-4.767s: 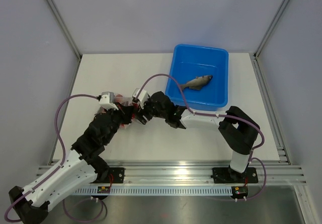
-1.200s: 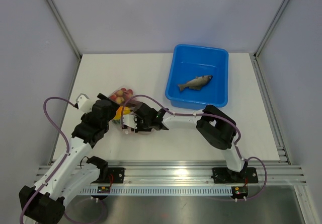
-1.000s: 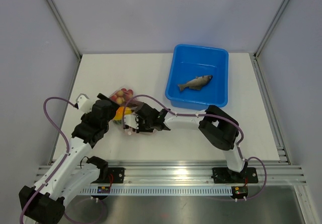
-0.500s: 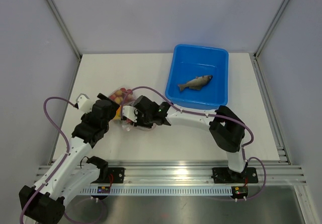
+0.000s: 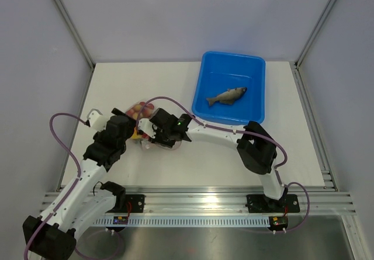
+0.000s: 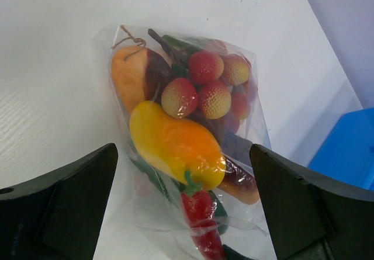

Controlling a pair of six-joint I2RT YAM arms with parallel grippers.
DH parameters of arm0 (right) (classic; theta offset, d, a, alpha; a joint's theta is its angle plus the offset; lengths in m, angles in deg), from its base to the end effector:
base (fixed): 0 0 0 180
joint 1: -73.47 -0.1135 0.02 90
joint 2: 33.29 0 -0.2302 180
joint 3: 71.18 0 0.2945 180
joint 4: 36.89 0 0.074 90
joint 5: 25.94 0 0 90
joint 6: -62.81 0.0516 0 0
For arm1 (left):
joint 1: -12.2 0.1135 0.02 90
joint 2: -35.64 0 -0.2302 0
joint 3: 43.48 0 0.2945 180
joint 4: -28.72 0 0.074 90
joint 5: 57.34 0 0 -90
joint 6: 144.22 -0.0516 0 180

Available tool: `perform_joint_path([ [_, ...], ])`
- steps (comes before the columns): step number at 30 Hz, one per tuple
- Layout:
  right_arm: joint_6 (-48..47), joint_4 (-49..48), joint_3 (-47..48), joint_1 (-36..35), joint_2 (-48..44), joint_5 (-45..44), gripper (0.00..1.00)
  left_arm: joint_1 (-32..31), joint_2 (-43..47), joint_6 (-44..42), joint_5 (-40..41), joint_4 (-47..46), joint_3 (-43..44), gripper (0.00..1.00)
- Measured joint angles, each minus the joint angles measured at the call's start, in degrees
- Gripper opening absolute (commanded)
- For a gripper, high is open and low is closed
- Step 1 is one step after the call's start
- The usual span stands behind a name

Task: Open the zip-top bag and remove the fake food
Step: Pick up the fake vegetable at the center of the board.

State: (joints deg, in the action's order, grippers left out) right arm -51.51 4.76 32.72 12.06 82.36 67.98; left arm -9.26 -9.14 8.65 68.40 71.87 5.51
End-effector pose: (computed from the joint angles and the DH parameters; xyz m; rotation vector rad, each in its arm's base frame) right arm 0.2279 0.4256 0.1603 -1.7455 1.8385 0.3489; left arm 0.2348 -0.0599 0.2244 -1.0381 1.8378 -0.1703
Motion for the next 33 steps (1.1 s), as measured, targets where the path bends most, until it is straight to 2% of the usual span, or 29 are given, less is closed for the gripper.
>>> perform_joint_path([
  [9, -0.3, 3.4, 4.2, -1.1, 5.2, -6.7, 0.0, -0.1, -1.1, 0.0, -0.2, -0.3, -0.2, 0.99],
  [16, -3.6, -0.1, 2.9, -3.1, 5.3, -12.6, 0.0, -0.1, -1.6, 0.0, -0.6, -1.1, -0.3, 0.99],
  [21, -6.2, -0.2, 3.2, -5.4, 5.4, -19.4, 0.0, -0.1, -1.6, 0.0, -0.6, -1.1, -0.3, 0.99],
  [33, -6.9, 1.7, 3.2, -7.4, 5.1, -27.8, 0.0, -0.1, -2.0, 0.0, -0.6, -1.3, -0.3, 0.99],
])
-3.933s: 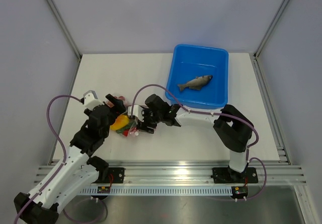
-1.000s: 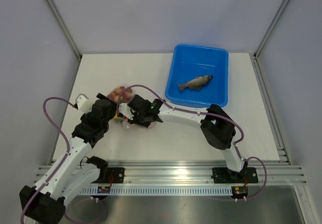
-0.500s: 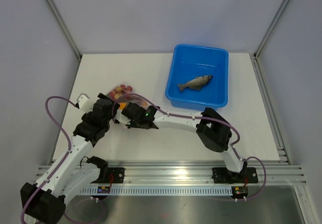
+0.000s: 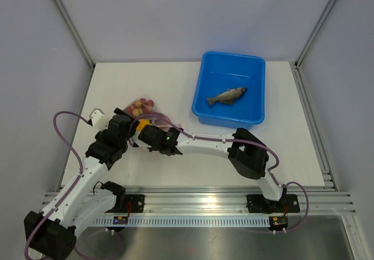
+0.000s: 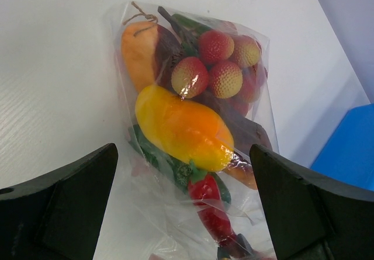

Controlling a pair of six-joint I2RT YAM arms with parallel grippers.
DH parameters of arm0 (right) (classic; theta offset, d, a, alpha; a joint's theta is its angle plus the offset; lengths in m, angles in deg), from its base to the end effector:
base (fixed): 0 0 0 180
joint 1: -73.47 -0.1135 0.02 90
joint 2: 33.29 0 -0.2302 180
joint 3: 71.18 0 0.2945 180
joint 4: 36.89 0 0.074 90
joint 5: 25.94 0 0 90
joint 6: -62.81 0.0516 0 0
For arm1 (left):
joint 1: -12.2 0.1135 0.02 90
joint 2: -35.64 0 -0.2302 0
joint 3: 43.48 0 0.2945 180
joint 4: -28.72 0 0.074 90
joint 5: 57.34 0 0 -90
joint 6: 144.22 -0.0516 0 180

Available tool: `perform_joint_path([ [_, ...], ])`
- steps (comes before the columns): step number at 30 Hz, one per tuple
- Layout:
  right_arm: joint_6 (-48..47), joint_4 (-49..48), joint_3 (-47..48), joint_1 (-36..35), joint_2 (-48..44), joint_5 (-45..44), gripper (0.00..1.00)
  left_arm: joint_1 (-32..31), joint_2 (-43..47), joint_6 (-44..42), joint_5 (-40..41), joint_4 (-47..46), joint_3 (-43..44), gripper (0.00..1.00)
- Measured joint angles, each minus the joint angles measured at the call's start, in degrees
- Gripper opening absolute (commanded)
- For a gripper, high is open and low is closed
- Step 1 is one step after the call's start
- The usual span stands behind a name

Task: Open the zip-top bag and remove the fake food
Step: Pick up the fake vegetable at the center of the board.

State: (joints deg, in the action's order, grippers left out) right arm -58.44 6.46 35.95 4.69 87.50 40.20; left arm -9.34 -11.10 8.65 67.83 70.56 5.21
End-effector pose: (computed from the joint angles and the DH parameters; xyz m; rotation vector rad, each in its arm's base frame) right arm 0.1968 0.4492 0.1401 -1.7842 1.6970 -0.2575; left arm 0.2395 -0.0626 0.2167 -1.0343 1.8588 -0.1668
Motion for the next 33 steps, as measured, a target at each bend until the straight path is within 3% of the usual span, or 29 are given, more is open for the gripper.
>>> perform_joint_path([
  [9, 0.6, 4.0, -0.8, -0.6, -1.9, -4.0, 0.0, 0.0, -0.3, 0.0, 0.0, 0.0, 0.0, 0.99],
  [16, 0.7, 6.4, -5.4, -0.6, -8.5, -3.7, 0.0, 0.0, -0.3, 0.0, 0.0, 0.0, 0.0, 0.99],
  [33, 9.8, 24.7, -8.1, -0.6, -20.4, 1.0, 0.02, 0.0, -0.3, 0.0, 0.0, 0.0, 0.0, 0.99],
])
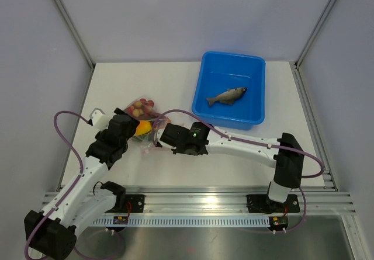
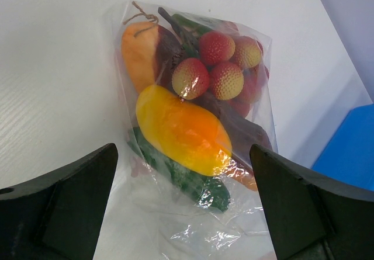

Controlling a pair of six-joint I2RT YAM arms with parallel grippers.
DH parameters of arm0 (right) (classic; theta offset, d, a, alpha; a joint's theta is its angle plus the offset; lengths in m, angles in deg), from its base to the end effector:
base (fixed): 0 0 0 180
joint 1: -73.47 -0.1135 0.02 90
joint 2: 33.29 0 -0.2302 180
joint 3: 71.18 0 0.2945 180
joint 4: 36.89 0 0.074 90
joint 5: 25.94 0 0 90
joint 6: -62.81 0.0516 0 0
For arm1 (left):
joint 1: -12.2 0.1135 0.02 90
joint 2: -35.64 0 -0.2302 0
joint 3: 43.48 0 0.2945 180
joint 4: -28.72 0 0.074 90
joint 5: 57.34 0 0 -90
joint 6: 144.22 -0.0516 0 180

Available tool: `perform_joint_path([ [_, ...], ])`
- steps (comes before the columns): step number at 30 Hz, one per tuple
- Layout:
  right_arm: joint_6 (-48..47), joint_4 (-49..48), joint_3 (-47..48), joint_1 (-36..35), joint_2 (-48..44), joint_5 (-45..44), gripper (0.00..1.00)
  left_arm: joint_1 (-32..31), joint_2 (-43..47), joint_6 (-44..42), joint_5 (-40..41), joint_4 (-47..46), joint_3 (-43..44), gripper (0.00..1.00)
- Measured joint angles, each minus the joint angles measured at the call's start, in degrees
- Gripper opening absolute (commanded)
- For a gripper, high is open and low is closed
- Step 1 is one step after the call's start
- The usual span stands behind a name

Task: Open the zip-top bag and remove the fake food
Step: Pick up the fake vegetable at the center of the board, then place the fake vegetable at the center of the board.

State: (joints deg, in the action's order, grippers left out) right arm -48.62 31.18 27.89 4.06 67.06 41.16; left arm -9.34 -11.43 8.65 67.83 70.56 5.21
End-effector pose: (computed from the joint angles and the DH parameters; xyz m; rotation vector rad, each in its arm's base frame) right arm 0.1590 0.3661 0.2197 -1.8114 1.9218 -0.2929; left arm 0.2400 -0.0628 0.2154 -1.0342 1.8634 -0.1622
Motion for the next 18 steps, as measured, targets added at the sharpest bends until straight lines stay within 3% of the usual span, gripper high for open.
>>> perform_joint_path([
  [4, 2.8, 0.6, -1.3, 0.2, -3.6, -0.9, 0.05, 0.0, 0.0, 0.0, 0.0, 0.0, 0.0, 0.99],
  [7, 4.2, 0.6, -2.2, 1.4, -7.0, -2.0, 0.02, 0.0, 0.0, 0.0, -0.3, -0.1, 0.0, 0.99],
  [18, 8.7, -7.8, -2.2, 16.5, -10.7, -4.7, 0.0, 0.0, 0.8, 0.9, -1.7, -0.6, -1.3, 0.99],
])
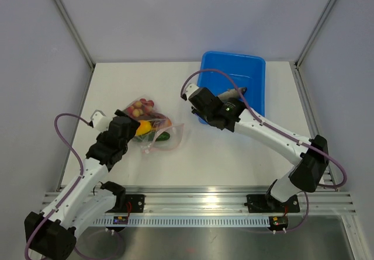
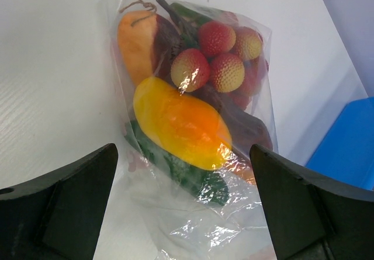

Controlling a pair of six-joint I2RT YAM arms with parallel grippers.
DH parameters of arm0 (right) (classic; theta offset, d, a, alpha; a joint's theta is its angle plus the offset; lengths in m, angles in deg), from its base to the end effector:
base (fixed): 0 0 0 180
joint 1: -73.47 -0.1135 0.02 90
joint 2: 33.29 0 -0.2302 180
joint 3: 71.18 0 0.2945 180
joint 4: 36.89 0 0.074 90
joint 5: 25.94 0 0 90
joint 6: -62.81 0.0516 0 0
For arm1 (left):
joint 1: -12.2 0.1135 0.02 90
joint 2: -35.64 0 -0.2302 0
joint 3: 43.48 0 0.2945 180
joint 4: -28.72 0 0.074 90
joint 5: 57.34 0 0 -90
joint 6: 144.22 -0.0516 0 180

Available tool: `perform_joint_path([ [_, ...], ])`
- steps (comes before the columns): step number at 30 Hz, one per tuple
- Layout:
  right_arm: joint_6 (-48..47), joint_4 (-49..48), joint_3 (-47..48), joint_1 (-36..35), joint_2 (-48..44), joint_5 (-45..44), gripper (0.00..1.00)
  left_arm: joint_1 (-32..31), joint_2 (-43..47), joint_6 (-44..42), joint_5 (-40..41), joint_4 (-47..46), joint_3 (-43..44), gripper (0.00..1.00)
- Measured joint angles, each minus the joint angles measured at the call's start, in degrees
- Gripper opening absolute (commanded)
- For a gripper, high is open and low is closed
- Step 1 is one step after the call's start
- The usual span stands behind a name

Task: Open the zip-top bag and remove the fake food
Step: Place the fake vegetable at the center of the board.

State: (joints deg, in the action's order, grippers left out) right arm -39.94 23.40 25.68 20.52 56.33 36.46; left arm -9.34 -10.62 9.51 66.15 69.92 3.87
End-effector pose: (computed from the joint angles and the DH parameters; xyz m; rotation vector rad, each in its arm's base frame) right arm 0.2496 0.2909 0.2851 -1.1207 2.0937 -0.2742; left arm 0.2382 -0.0634 0.2100 -1.0417 1.8746 -0.1990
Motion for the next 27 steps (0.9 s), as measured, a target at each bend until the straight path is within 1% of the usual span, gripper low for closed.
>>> perform_joint_path([
  [4, 1.7, -6.2, -1.1, 5.2, 0.0, -1.8, 0.0, 0.0, 1.4, 0.6, -0.3, 0.0, -1.1, 0.99],
  [6, 3.2, -8.0, -1.2, 8.2, 0.3, -2.1, 0.0, 0.0, 1.9, 0.8, -0.3, 0.0, -1.3, 0.99],
  [9, 5.8, -10.6, -0.8, 13.0, 2.6, -4.6, 0.0, 0.0, 2.3, 0.9, -0.3, -0.1, -1.4, 0.99],
  [12, 6.9, -12.8, 1.2, 15.4, 7.2, -5.9, 0.0, 0.0, 2.3, 0.9, -0.4, -0.1, -1.4, 0.99],
  [18, 7.8, -14.6, 5.0, 20.2, 16.5, -5.5, 0.0, 0.0, 2.5, 0.9, -0.4, -0.1, -1.4, 0.99],
  [22, 8.1, -15.1, 7.8, 22.8, 20.4, -4.3, 0.0, 0.0, 2.8, 0.9, -0.4, -0.1, -1.4, 0.99],
  [27, 8.1, -15.5, 12.9, 24.2, 25.6, -2.7, 0.0, 0.0, 2.8, 0.9, -0.4, -0.2, -1.5, 0.99],
])
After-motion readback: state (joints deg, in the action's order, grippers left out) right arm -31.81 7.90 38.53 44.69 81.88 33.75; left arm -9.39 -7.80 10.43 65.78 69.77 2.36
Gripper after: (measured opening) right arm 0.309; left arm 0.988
